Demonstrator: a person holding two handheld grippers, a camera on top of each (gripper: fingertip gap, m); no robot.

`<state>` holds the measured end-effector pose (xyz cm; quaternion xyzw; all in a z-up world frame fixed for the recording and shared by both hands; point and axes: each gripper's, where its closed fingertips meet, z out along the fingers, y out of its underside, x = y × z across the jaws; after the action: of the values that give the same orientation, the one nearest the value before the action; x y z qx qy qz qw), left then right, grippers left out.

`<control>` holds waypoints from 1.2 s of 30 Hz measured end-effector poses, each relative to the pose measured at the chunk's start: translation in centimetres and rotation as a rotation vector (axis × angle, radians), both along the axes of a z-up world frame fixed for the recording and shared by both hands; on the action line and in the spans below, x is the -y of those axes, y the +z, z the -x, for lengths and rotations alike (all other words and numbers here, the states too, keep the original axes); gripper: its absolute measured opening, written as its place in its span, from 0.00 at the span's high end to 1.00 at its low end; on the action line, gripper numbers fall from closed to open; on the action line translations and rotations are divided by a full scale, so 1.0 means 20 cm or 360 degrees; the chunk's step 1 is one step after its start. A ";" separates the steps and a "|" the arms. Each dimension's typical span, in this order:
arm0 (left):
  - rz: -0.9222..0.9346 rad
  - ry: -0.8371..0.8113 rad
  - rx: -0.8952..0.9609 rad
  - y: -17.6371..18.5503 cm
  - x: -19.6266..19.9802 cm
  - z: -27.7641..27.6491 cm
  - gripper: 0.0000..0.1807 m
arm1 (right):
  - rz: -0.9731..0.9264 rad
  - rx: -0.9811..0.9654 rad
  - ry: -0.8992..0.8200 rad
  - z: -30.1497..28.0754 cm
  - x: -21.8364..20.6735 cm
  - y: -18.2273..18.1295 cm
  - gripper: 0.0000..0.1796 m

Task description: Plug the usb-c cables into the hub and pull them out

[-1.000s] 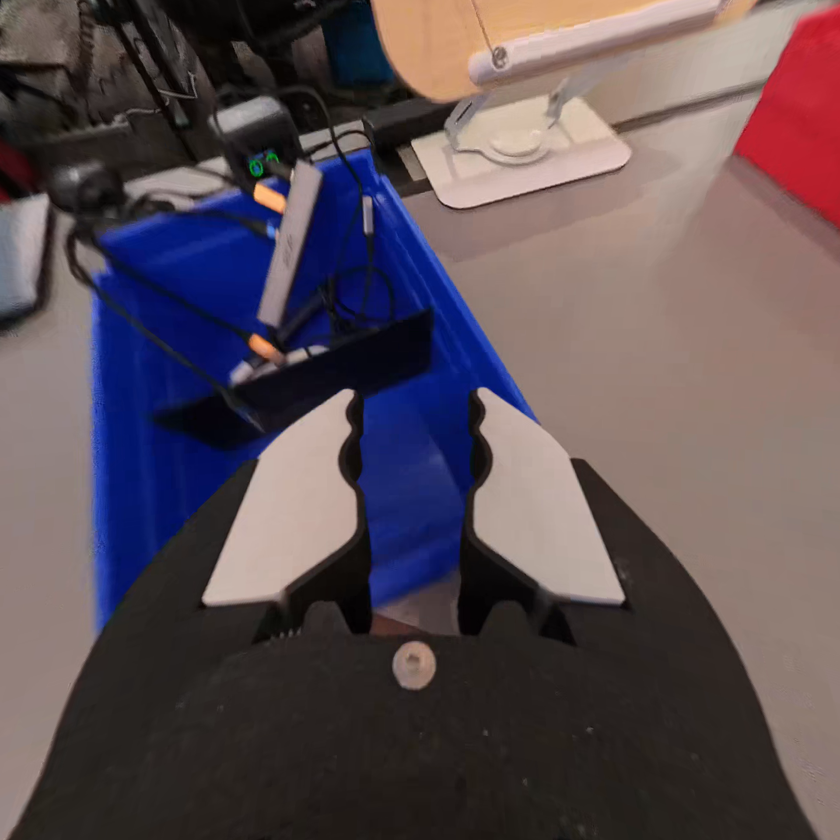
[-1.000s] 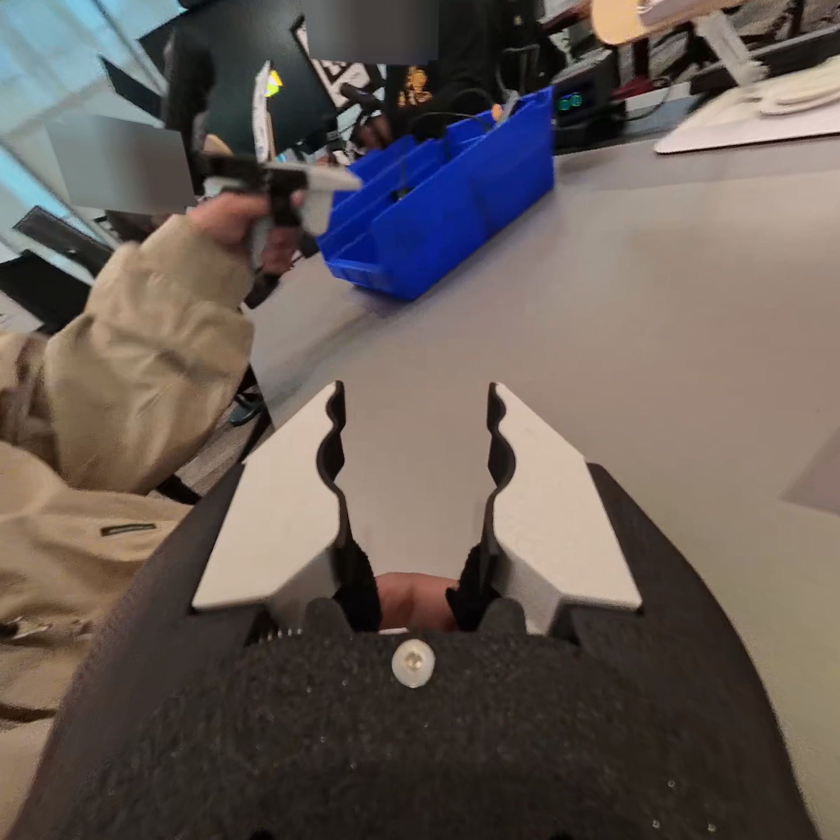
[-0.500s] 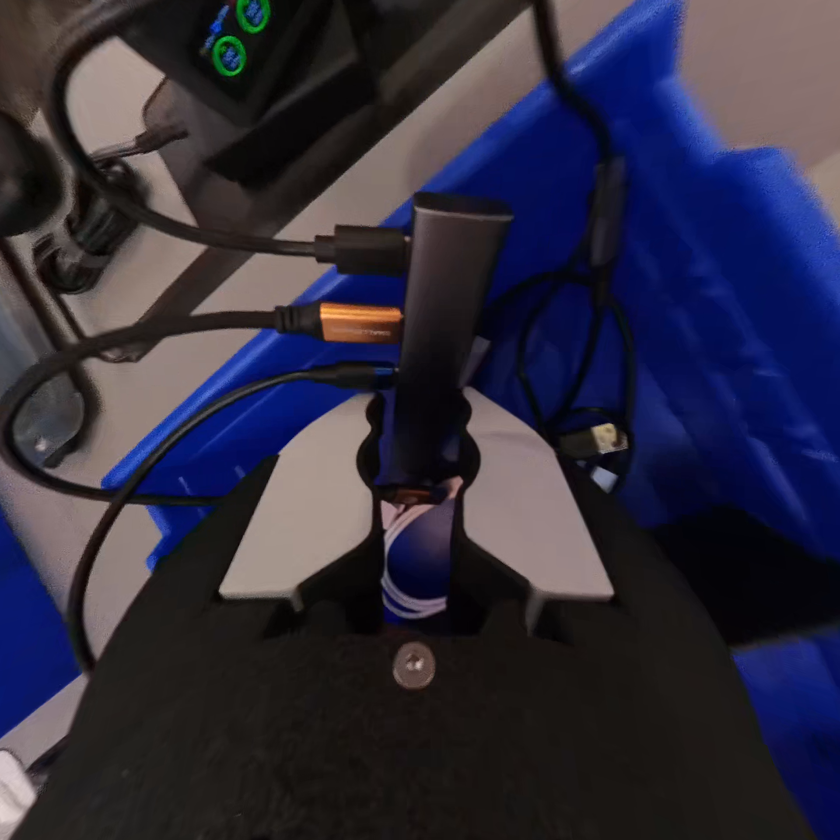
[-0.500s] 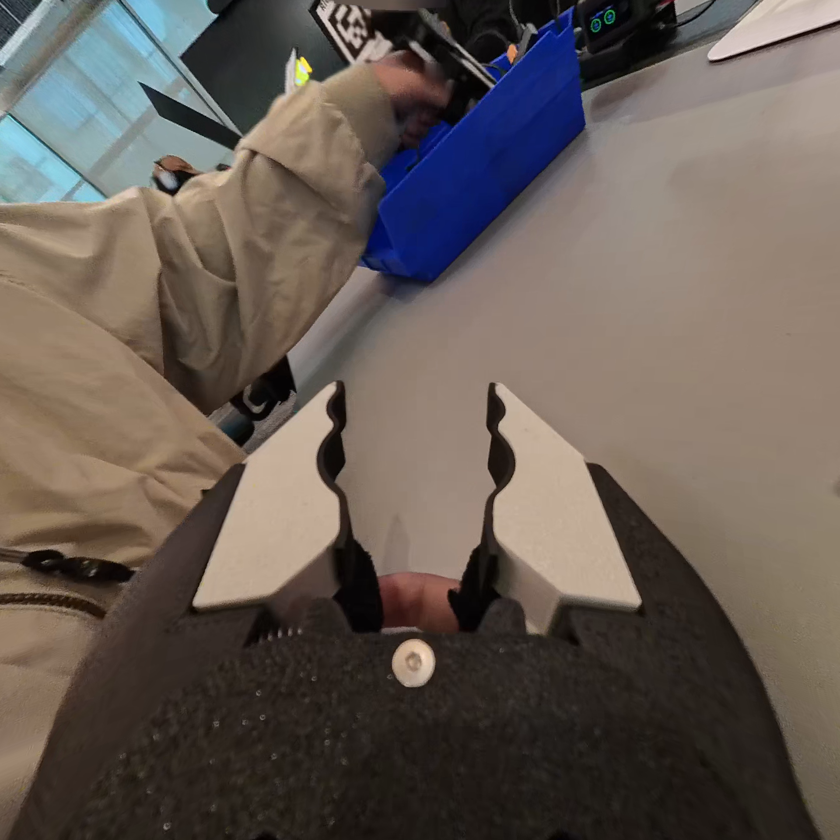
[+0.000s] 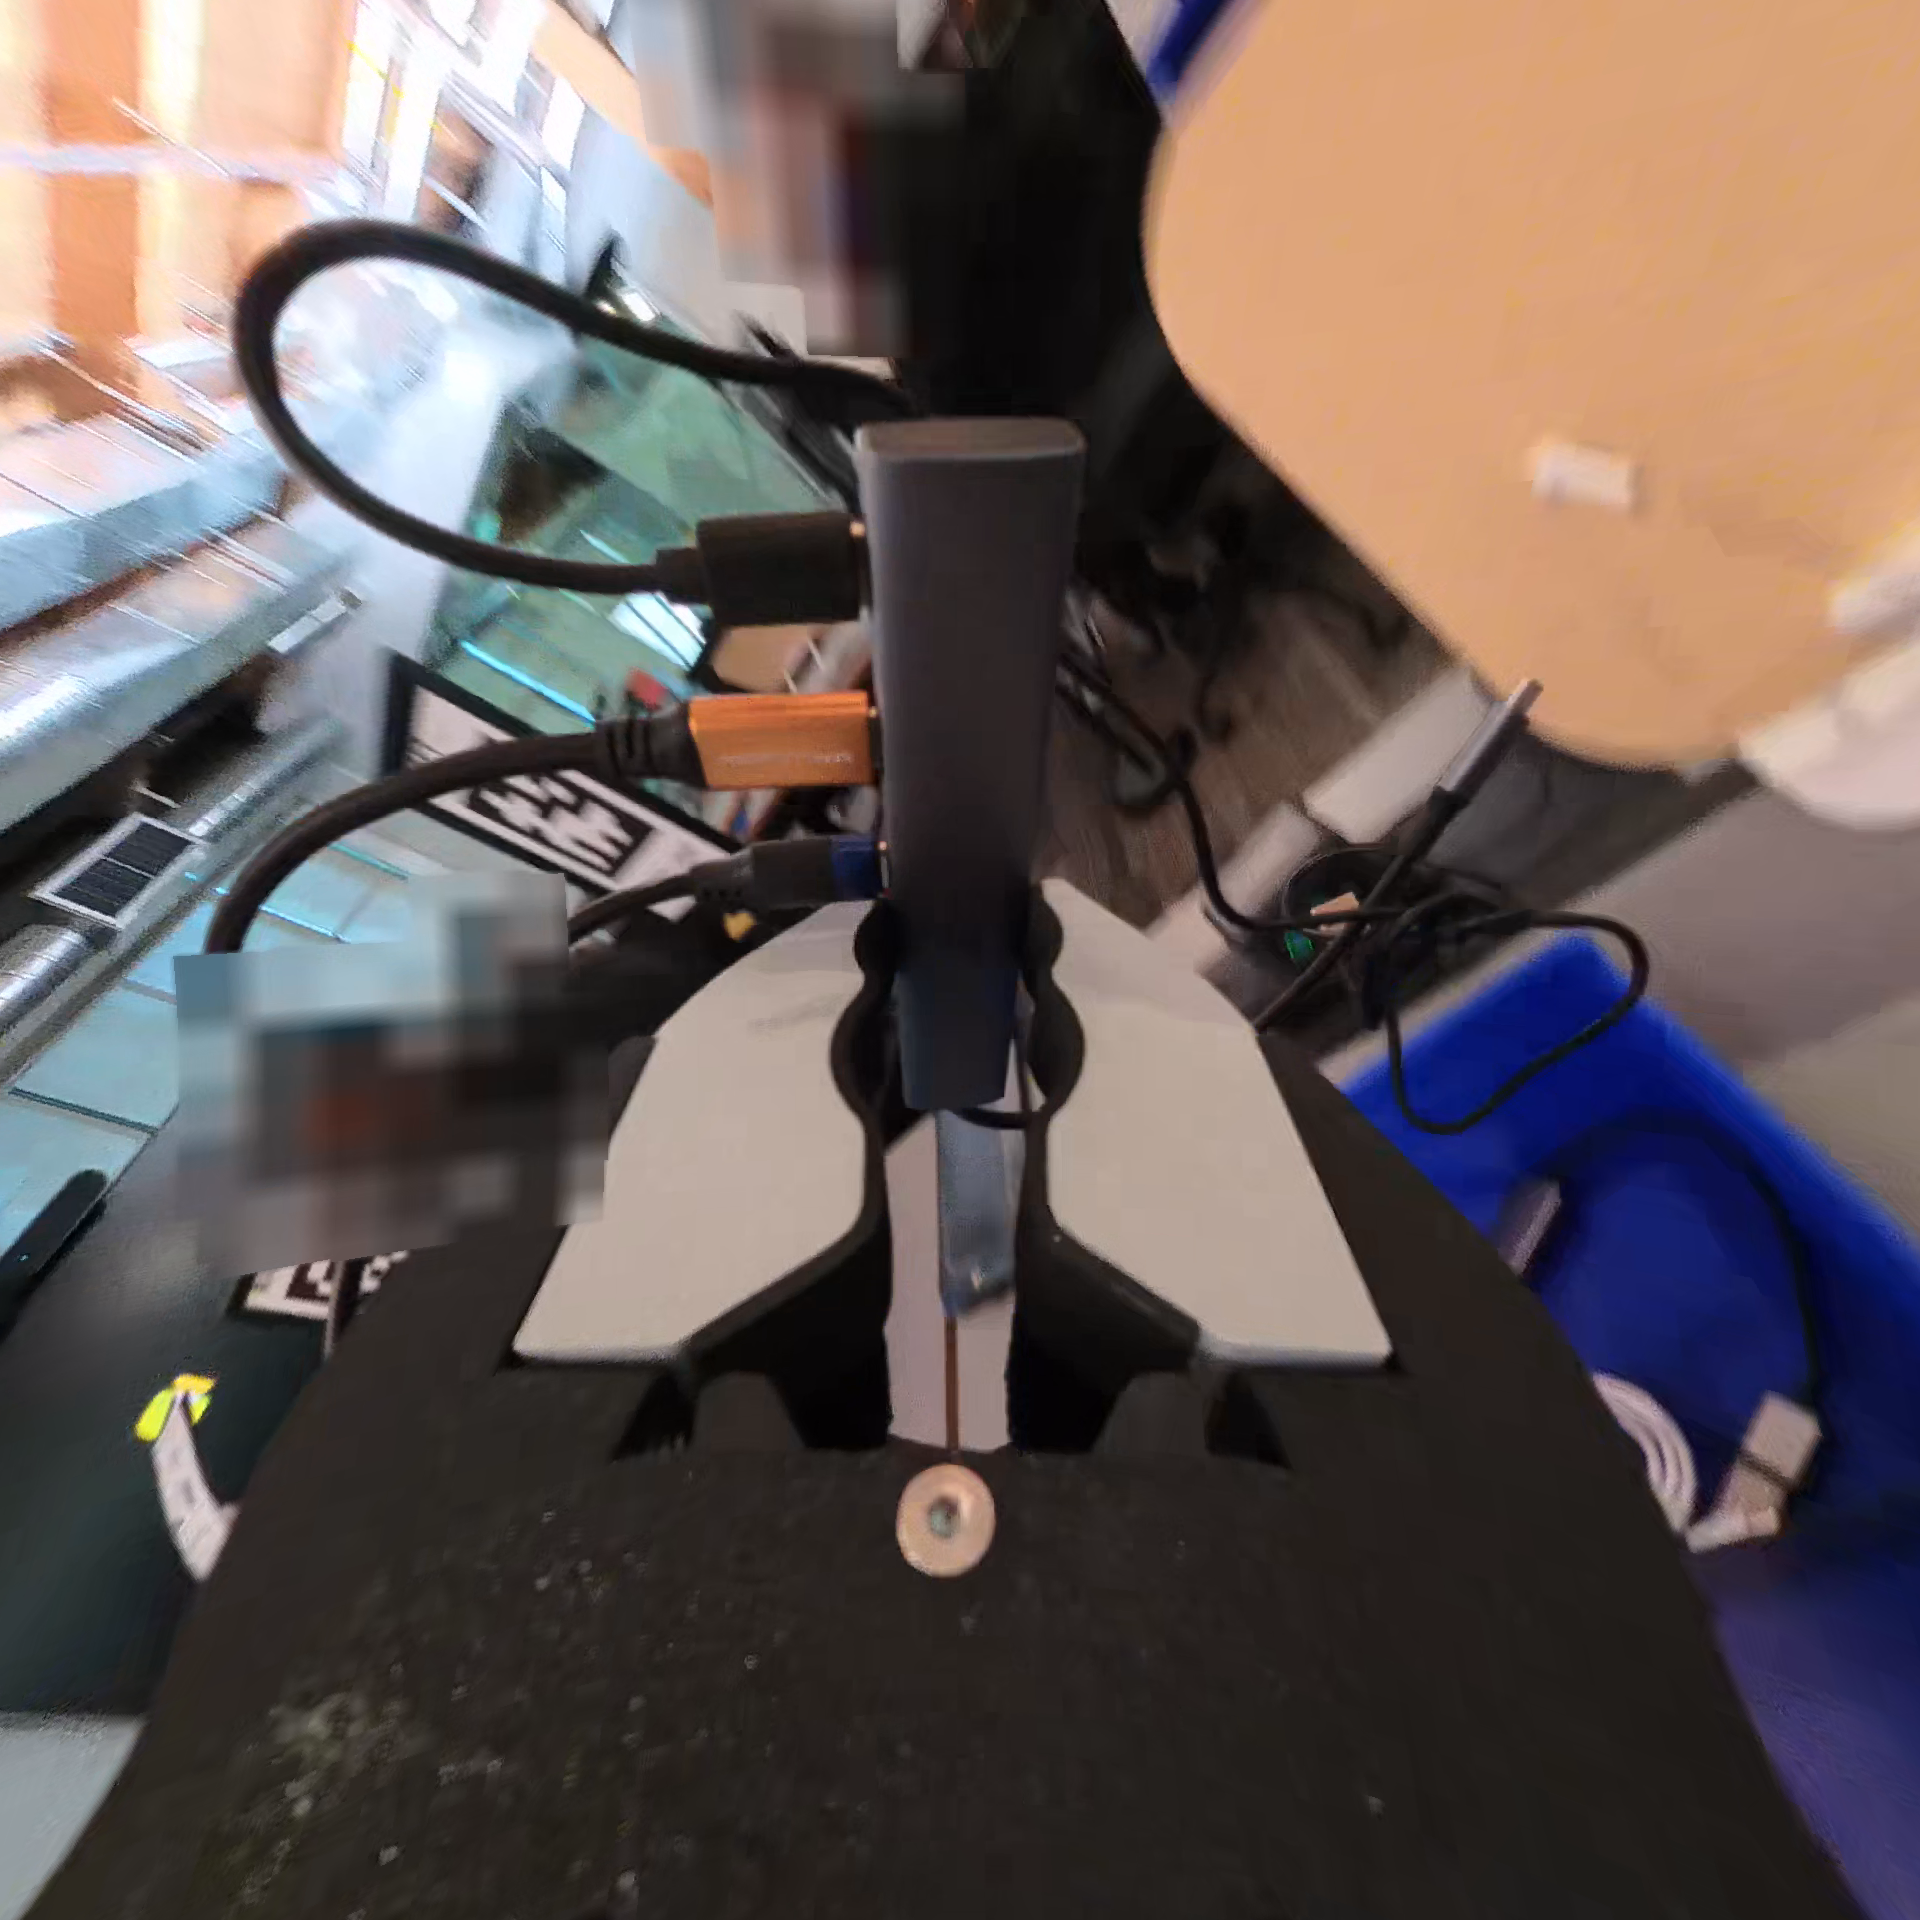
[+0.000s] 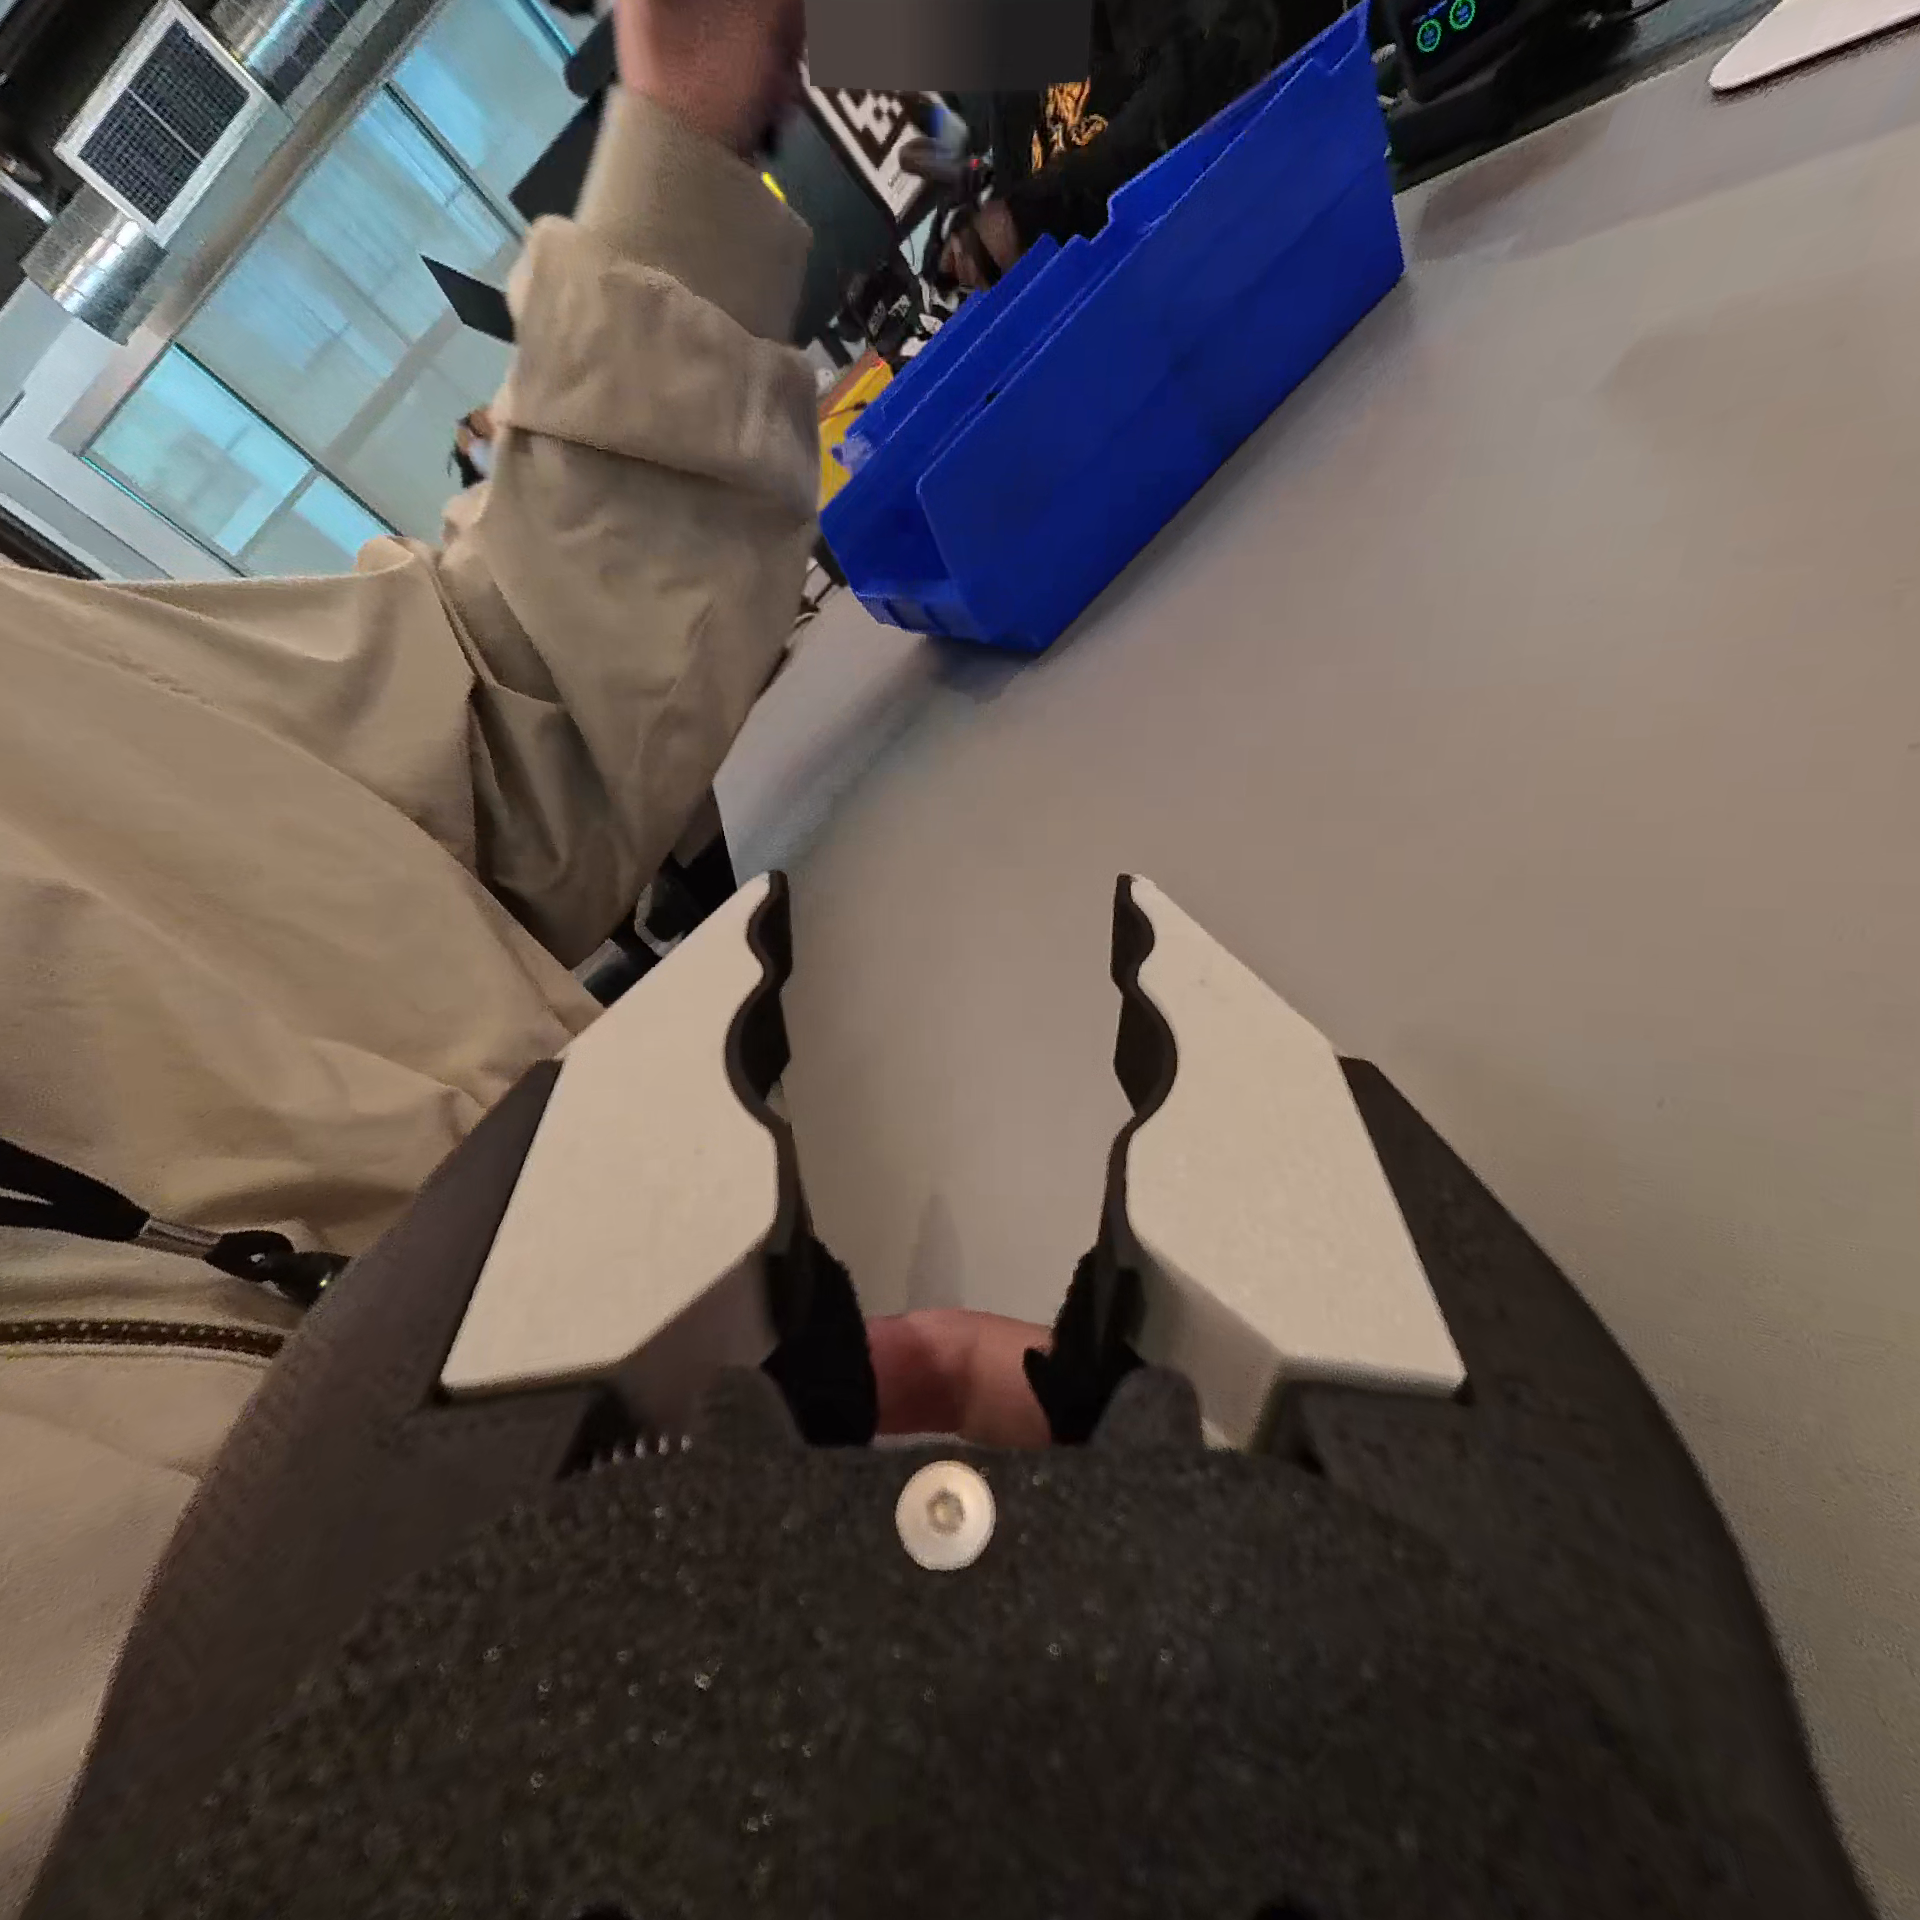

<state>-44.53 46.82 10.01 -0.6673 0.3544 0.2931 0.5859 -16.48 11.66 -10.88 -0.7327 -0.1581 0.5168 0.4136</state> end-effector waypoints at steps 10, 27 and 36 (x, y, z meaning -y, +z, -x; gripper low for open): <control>-0.0526 -0.0675 -0.0064 0.49 0.62 -0.72 0.87 | -0.0328 0.0149 -0.0315 -0.05 -0.18 0.21 0.66; -0.0295 -0.0817 -0.0787 -0.54 0.93 -1.28 0.87 | -0.0937 0.0681 -0.0762 -0.11 -0.42 0.70 0.79; -0.0317 -0.0750 -0.0670 -0.56 0.90 -1.21 0.87 | -0.0966 0.0831 -0.0530 -0.01 -0.41 0.55 0.78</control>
<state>-20.30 28.77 -1.19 -0.4313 0.5818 0.3141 0.6139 -16.25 19.78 0.10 -0.6996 -0.2817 0.1703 0.6342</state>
